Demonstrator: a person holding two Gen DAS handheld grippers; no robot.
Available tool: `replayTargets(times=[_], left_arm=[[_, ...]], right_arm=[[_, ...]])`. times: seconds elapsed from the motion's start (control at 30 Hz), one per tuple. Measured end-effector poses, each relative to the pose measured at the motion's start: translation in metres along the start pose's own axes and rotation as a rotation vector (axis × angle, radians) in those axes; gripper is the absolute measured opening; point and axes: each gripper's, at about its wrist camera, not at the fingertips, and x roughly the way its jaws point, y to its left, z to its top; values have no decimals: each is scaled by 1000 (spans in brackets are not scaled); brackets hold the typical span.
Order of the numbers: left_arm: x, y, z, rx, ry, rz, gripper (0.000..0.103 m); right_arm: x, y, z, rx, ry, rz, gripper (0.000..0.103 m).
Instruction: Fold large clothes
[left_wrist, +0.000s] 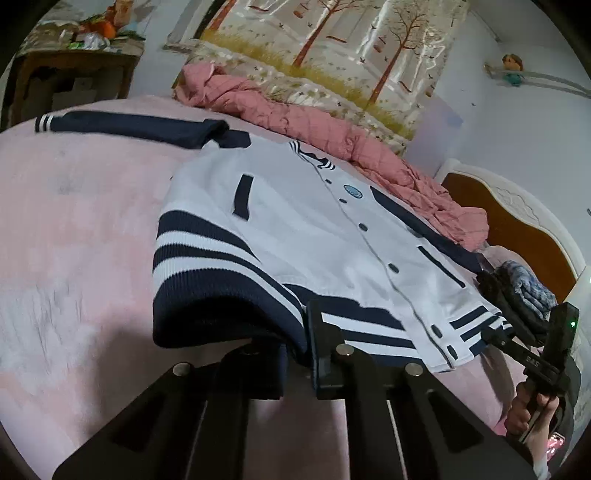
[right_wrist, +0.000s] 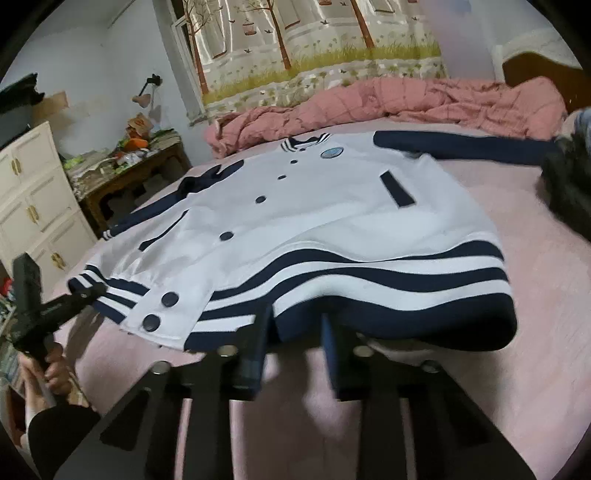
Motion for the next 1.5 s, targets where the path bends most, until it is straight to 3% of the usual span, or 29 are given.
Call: replayTargets(times=[0.17,0.23,0.37,0.5,0.6,0.67,0.7,0.73,0.77,0.8,0.83,0.9,0.97,1.03,1.1,1.17,1.23,1.33,1.37,1.4,1.43,1.47,1.5], left_arm=[[12,-20,47,28,6,57,7],[31,-27,68,51,29,94,7],[77,-28,98,36,81,165,7],[128,-11,106,-13,151,221,7],[154,-2,104,-18,181,239,7],[159,-2,100,-1,175,227,7],[160,-3,99,16,177,216,8],[158,-4,98,29,172,195,9],[152,-4,98,37,162,174,17],[143,-6,99,50,146,152,30],[129,-10,100,80,113,139,40],[98,-18,100,153,14,154,70],[73,-21,104,219,-56,189,81],[60,-14,115,239,-78,222,83],[54,-2,125,242,-88,253,88],[62,11,132,253,-48,269,93],[80,23,134,255,34,247,93],[117,37,131,237,169,137,93],[127,39,129,238,191,143,85],[133,38,128,252,190,173,71],[138,37,128,275,170,222,63],[139,36,129,288,145,239,41],[138,34,130,289,130,212,13]], right_arm=[[0,11,33,-25,-58,-45,6],[6,19,58,-59,-85,-100,5],[48,18,99,-85,-47,-163,5],[95,6,118,-95,14,-225,4],[92,-2,126,-65,-2,-214,4],[70,-9,127,-38,-46,-170,7],[57,-13,127,-34,-61,-157,14],[48,-16,125,-34,-73,-156,27],[34,-22,123,-41,-91,-167,37],[24,-27,120,-50,-101,-186,56],[15,-34,118,-64,-110,-215,64],[7,-49,113,-104,-92,-262,64],[6,-63,110,-120,-58,-280,66],[11,-76,110,-115,-23,-246,68],[30,-84,115,-114,29,-177,68],[51,-88,118,-114,83,-138,68],[78,-86,118,-141,160,-115,68],[98,-80,115,-201,206,-108,67],[98,-80,115,-202,198,-82,64],[94,-81,116,-195,179,-64,44],[89,-84,118,-184,142,-74,16],[84,-86,120,-170,114,-88,13],[76,-87,124,-147,63,-116,10]])
